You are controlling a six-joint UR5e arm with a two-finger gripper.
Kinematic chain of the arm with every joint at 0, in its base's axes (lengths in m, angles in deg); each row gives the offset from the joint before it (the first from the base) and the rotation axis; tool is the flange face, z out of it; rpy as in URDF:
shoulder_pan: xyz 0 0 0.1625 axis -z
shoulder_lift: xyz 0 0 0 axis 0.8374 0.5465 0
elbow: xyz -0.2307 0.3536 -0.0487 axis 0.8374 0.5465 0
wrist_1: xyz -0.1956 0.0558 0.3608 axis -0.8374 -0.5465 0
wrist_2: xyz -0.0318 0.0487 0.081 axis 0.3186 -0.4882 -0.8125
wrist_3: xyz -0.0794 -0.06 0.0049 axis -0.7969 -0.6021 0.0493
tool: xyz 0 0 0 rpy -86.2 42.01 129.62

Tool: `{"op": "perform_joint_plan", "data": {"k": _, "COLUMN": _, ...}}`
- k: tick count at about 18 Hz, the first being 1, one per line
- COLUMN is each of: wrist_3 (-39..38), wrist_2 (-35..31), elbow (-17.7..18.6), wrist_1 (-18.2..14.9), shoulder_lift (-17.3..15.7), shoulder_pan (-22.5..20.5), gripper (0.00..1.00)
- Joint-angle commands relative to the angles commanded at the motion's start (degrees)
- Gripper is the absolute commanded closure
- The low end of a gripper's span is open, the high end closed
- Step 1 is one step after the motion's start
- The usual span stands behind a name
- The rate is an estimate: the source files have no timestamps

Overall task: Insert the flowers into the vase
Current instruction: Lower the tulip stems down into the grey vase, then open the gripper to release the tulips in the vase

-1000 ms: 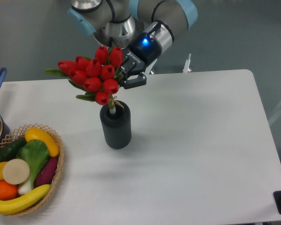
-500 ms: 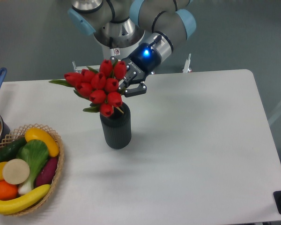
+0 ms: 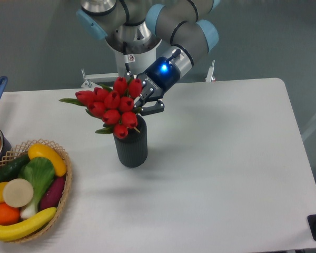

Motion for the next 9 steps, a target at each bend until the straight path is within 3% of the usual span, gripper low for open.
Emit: {"op": "perform_joint_plan", "data": {"k": 9, "wrist_3": 0.0, "wrist_2": -1.7, "elbow": 0.3, "wrist_1": 0.1, "shoulder_lift": 2.0, "shoulder_pan": 0.1, "gripper": 0.73}}
